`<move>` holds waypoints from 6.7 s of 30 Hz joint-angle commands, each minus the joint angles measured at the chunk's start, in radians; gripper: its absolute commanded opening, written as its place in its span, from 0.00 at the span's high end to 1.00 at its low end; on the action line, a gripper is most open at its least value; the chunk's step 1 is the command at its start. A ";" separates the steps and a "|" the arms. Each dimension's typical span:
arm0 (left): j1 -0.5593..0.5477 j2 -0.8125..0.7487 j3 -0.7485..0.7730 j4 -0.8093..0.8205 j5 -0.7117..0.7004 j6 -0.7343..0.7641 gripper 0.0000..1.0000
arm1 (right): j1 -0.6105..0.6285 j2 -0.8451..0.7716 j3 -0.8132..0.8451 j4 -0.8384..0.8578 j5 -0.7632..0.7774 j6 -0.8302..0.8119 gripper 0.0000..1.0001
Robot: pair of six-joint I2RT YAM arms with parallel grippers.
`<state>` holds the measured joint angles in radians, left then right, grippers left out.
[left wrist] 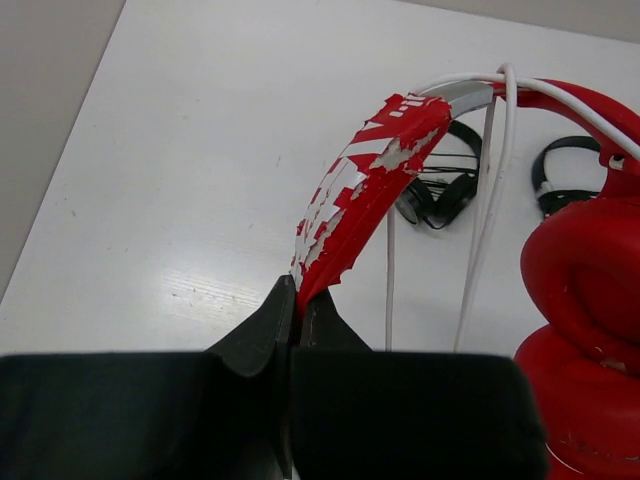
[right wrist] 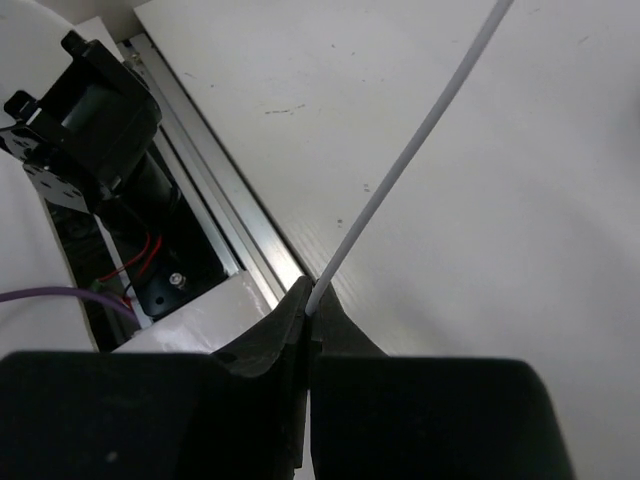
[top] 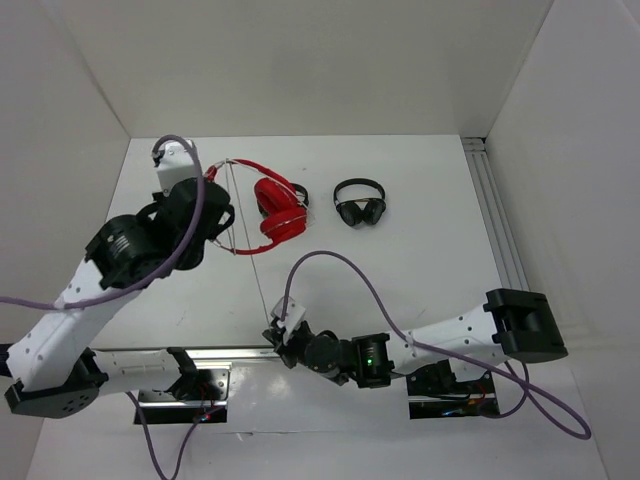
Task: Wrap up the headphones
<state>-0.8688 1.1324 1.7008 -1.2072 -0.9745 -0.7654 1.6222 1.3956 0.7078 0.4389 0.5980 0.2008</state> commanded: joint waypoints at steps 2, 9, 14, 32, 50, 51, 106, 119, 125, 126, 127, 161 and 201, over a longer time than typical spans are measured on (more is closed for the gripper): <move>0.129 0.052 -0.056 0.293 0.101 0.075 1.00 | 0.018 -0.038 0.030 -0.072 0.042 -0.034 1.00; 0.248 0.148 -0.150 0.371 0.189 0.100 1.00 | 0.008 -0.053 0.130 -0.152 -0.033 -0.125 1.00; 0.248 0.173 -0.279 0.380 0.230 0.132 1.00 | -0.053 -0.044 0.225 -0.279 -0.018 -0.215 1.00; -0.021 0.035 -0.616 0.502 0.528 0.431 1.00 | -0.203 -0.139 0.387 -0.451 0.259 -0.558 0.96; -0.150 -0.002 -0.659 0.394 0.514 0.350 1.00 | -0.524 -0.296 0.234 -0.388 -0.119 -0.463 1.00; -0.160 -0.011 -0.659 0.394 0.514 0.350 1.00 | -0.535 -0.287 0.222 -0.388 -0.132 -0.449 1.00; -0.160 -0.290 -0.664 0.719 0.668 0.324 1.00 | -0.814 -0.363 -0.306 0.211 -0.929 -0.041 0.50; -0.160 -0.312 -0.690 0.724 0.634 0.279 1.00 | -0.834 -0.371 -0.337 0.207 -0.925 -0.029 0.22; -0.160 -0.312 -0.681 0.715 0.580 0.242 1.00 | -0.855 -0.317 -0.369 0.248 -1.024 -0.029 0.00; -0.160 -0.312 -0.681 0.715 0.580 0.242 1.00 | -0.855 -0.304 -0.369 0.257 -1.034 -0.029 0.00; -0.160 -0.312 -0.681 0.715 0.571 0.233 1.00 | -0.855 -0.303 -0.378 0.271 -1.034 -0.020 0.00; -0.122 -0.258 -0.605 0.563 0.292 0.011 1.00 | -0.864 -0.085 -0.295 -0.291 -0.060 0.540 0.00; 0.114 0.450 -0.893 1.129 0.717 -0.080 1.00 | -0.855 -0.823 -0.200 -0.799 -0.024 0.580 0.05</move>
<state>-0.7654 1.5326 0.7578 -0.1764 -0.2977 -0.8062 0.7616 0.5716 0.5095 -0.3603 0.6033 0.7944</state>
